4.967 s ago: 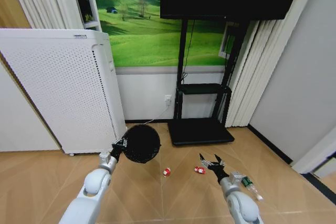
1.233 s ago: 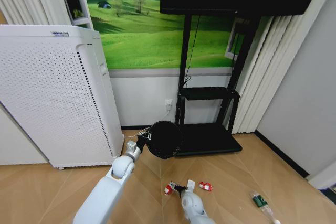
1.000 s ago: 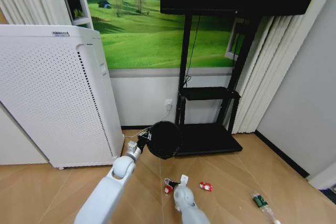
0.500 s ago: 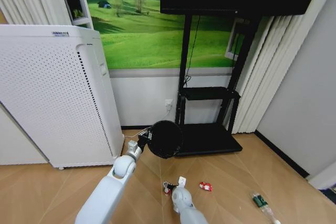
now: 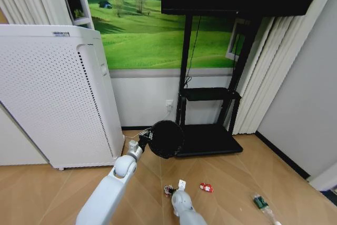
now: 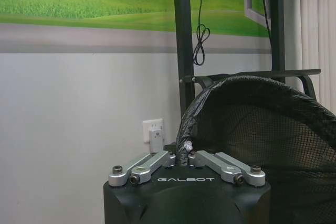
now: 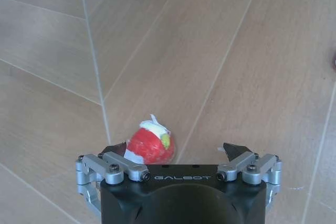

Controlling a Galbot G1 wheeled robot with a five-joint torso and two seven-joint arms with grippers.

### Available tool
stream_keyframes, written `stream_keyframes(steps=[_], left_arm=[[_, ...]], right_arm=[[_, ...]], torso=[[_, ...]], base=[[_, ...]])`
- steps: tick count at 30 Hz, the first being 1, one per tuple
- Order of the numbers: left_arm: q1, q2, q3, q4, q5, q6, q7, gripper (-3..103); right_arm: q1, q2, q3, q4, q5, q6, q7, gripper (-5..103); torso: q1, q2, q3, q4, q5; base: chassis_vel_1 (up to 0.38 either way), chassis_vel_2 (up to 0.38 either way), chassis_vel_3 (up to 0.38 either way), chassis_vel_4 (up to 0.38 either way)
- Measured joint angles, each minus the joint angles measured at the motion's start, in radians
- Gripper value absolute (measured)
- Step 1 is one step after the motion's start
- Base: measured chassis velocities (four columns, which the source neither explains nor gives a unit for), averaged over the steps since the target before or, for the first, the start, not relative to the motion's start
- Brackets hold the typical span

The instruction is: Pick up the trash bin and place the garbage on the floor into it.

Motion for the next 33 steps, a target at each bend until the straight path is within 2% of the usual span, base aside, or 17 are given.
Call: stream_keyframes(steps=[10,24,26,28,30,31,32,33], left_arm=[[-0.003,-0.002,0.0,0.002,0.001,-0.003,0.001,4],[-0.008,0.0,-0.003,0.0,-0.001,-0.004,0.001,4],[-0.009,-0.003,-0.003,0.001,-0.001,-0.004,0.001,4],[-0.009,-0.004,-0.003,0.002,-0.001,-0.004,0.0,4],[-0.011,-0.006,-0.002,0.004,-0.001,-0.004,0.0,4],[-0.019,-0.007,-0.001,0.009,-0.001,-0.004,0.0,4],[-0.021,-0.009,0.0,0.01,-0.001,-0.004,0.0,4],[-0.021,-0.009,0.0,0.01,-0.001,-0.004,0.0,4]], right_arm=[[0.019,0.004,0.002,-0.052,-0.021,0.024,-0.014,100],[0.029,0.006,0.008,-0.101,-0.041,0.055,-0.05,100],[0.032,0.006,0.006,-0.106,-0.043,0.059,-0.051,90],[0.033,0.006,0.006,-0.106,-0.043,0.059,-0.052,90],[0.036,0.006,0.004,-0.108,-0.045,0.059,-0.054,79],[0.038,0.006,0.003,-0.109,-0.048,0.061,-0.056,62],[0.038,0.006,0.003,-0.11,-0.049,0.063,-0.058,57],[0.038,0.006,0.003,-0.11,-0.049,0.063,-0.058,57]], torso=[[0.0,0.0,0.0,0.0005,0.0018],[0.0,0.0,0.0,0.0001,0.0016],[0.0,0.0,0.0,0.0002,0.0016],[0.0,0.0,0.0,0.0003,0.0016],[0.0,0.0,0.0,0.0004,0.0013],[0.0,0.0,0.0,0.0004,0.0011],[0.0,0.0,0.0,0.0004,0.0011],[0.0,0.0,0.0,0.0004,0.0011]], base=[[0.0,0.0,0.0,0.0],[0.0,0.0,0.0,0.0],[0.0,0.0,0.0,0.0],[0.0,0.0,0.0,0.0],[0.0,0.0,0.0,0.0],[0.0,0.0,0.0,0.0],[0.0,0.0,0.0,0.0],[0.0,0.0,0.0,0.0]])
